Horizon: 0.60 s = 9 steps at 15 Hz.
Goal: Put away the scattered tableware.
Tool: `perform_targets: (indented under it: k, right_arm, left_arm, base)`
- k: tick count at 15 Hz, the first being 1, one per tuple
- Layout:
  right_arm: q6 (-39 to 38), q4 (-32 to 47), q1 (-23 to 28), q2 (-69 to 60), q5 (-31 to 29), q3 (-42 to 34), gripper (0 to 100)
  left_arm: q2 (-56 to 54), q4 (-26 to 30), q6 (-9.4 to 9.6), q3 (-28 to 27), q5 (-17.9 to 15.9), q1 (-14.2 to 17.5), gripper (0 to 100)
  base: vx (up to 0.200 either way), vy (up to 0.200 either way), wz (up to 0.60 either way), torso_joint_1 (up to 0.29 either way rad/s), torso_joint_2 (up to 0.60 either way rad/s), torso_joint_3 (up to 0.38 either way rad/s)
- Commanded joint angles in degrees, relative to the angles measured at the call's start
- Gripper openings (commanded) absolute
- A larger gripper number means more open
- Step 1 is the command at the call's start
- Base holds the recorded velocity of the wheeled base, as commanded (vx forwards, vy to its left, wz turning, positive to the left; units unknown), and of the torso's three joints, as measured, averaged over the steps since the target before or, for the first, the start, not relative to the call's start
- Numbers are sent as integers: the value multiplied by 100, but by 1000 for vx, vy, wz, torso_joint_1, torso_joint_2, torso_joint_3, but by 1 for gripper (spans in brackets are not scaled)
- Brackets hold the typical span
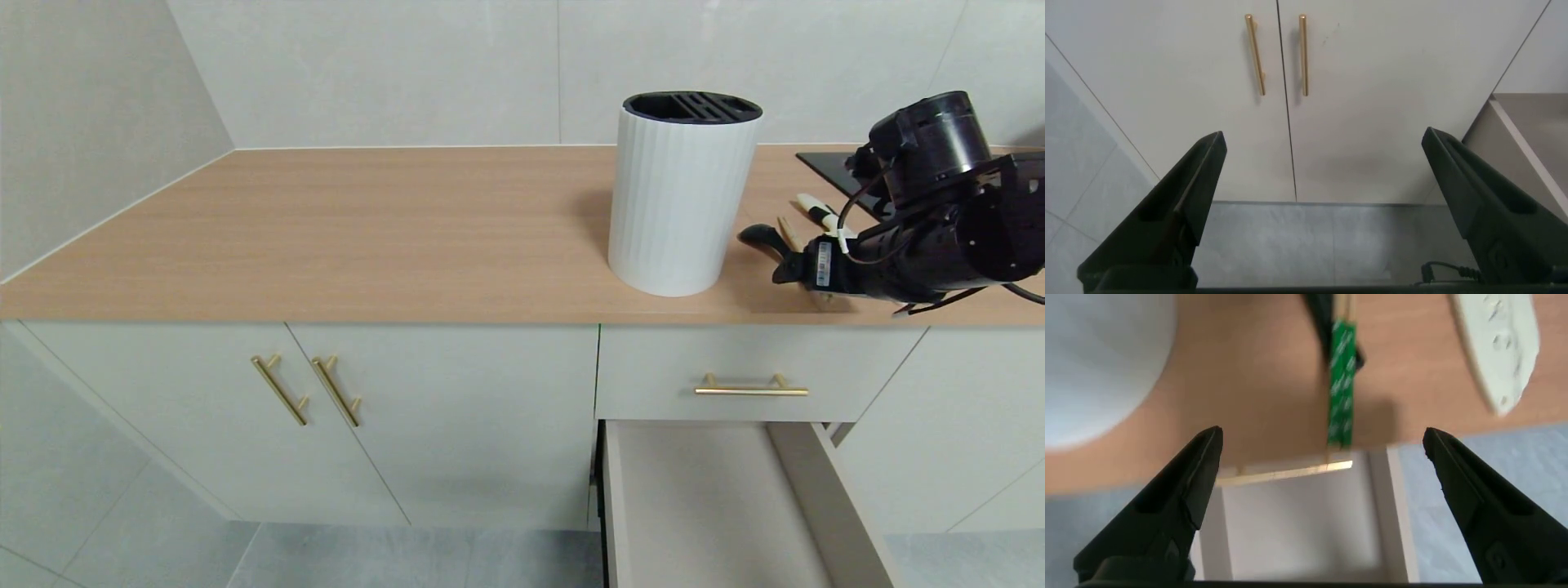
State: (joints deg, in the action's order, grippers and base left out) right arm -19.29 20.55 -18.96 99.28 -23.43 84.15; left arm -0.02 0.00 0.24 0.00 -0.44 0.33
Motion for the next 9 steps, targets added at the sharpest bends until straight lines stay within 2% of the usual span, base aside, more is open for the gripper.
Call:
perform_targets:
  k: [1,9]
  right_arm:
    - [13,-60,120,197,-4,14,100]
    - [4,-174,155,346,-4,22,100]
  left_arm:
    - [2,0,2,0,0,2,100]
    - [2,0,2,0,0,2,100]
  base:
    - [0,0,0,0,0,0]
    - [0,0,0,0,0,0]
